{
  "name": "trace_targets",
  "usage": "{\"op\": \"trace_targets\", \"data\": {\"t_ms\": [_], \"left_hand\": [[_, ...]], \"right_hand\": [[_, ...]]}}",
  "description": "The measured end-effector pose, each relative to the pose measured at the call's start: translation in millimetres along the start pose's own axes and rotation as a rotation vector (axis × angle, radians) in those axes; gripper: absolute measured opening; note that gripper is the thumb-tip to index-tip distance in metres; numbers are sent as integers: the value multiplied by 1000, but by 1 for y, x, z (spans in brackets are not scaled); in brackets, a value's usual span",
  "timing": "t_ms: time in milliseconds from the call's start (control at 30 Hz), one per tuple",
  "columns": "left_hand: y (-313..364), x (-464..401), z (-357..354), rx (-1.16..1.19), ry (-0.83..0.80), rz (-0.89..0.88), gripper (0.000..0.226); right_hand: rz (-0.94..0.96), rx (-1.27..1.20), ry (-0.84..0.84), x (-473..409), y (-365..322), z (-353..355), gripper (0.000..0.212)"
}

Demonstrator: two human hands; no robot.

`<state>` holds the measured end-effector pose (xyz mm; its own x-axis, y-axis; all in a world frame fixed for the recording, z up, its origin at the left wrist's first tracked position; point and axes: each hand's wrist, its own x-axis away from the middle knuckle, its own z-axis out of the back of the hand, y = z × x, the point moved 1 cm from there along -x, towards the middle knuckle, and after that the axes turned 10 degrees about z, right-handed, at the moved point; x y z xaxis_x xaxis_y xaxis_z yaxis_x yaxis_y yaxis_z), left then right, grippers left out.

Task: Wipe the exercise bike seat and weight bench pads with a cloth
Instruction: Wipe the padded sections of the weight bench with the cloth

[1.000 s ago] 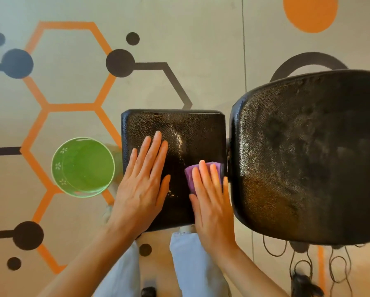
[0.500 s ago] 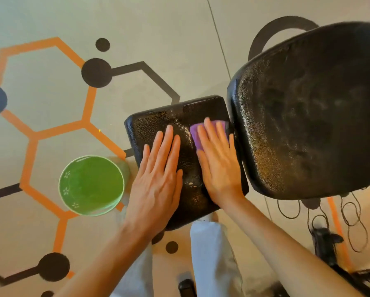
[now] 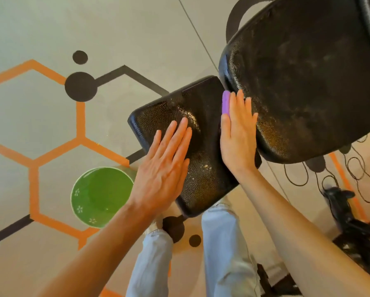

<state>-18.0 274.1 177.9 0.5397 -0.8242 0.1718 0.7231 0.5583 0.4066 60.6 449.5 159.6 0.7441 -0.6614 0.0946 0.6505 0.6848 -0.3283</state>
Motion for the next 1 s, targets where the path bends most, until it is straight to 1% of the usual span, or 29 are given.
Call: {"op": "trace_targets", "data": {"t_ms": [67, 100, 200, 267, 300, 367, 400, 433, 467, 500, 567, 633, 667, 700, 767, 833, 867, 933, 967, 1000], "left_hand": [[0, 3, -3, -16, -8, -21, 58], [-1, 3, -3, -9, -7, -25, 57], [-2, 2, -1, 17, -15, -43, 55], [-2, 1, 1, 10, -10, -50, 56], [-2, 1, 1, -3, -7, -49, 56], [-1, 2, -1, -34, 4, -49, 56], [0, 2, -2, -45, 8, -50, 56], [0, 1, -2, -51, 5, -50, 57], [0, 2, -3, -54, 0, -48, 57], [0, 2, -3, -54, -1, -45, 57], [-1, 1, -2, -47, -8, -50, 57], [-1, 1, -2, -45, -19, -53, 57], [-1, 1, -1, -49, -19, -51, 57], [-1, 1, -1, -57, -19, -50, 57], [1, 2, -1, -73, -9, -48, 57], [2, 1, -2, -71, -2, -47, 57], [2, 1, -2, -70, 0, -44, 57], [-1, 1, -2, -67, 1, -45, 57], [-2, 1, -2, -63, -4, -54, 56], [-2, 1, -2, -61, -8, -62, 56]], "right_hand": [[-107, -24, 42, 32, -18, -10, 55], [-124, -36, 31, 62, -34, -13, 54], [-5, -53, -49, 130, -65, -14, 56], [77, -12, -72, 119, -46, -12, 55], [35, 0, -49, 101, -29, -11, 54], [-206, -18, 59, 61, 1, -5, 53], [-316, -36, 97, 51, 6, -4, 53], [-378, -49, 128, 55, -3, -7, 53], [-373, -58, 141, 69, -20, -12, 53], [-312, -75, 125, 92, -45, -17, 53], [-129, -80, 58, 142, -82, -20, 53], [-3, -77, 13, 150, -71, -20, 53], [-1, -57, 8, 135, -51, -19, 53], [-43, -32, 10, 116, -30, -16, 53], [-206, -29, 92, 83, 0, -9, 53], [-309, -45, 162, 86, -14, -10, 53], [-280, -44, 156, 102, -36, -16, 53], [-71, -13, 48, 151, -84, -22, 55], [26, 1, 5, 168, -94, -20, 56], [94, 3, -2, 172, -86, -22, 55]]}}
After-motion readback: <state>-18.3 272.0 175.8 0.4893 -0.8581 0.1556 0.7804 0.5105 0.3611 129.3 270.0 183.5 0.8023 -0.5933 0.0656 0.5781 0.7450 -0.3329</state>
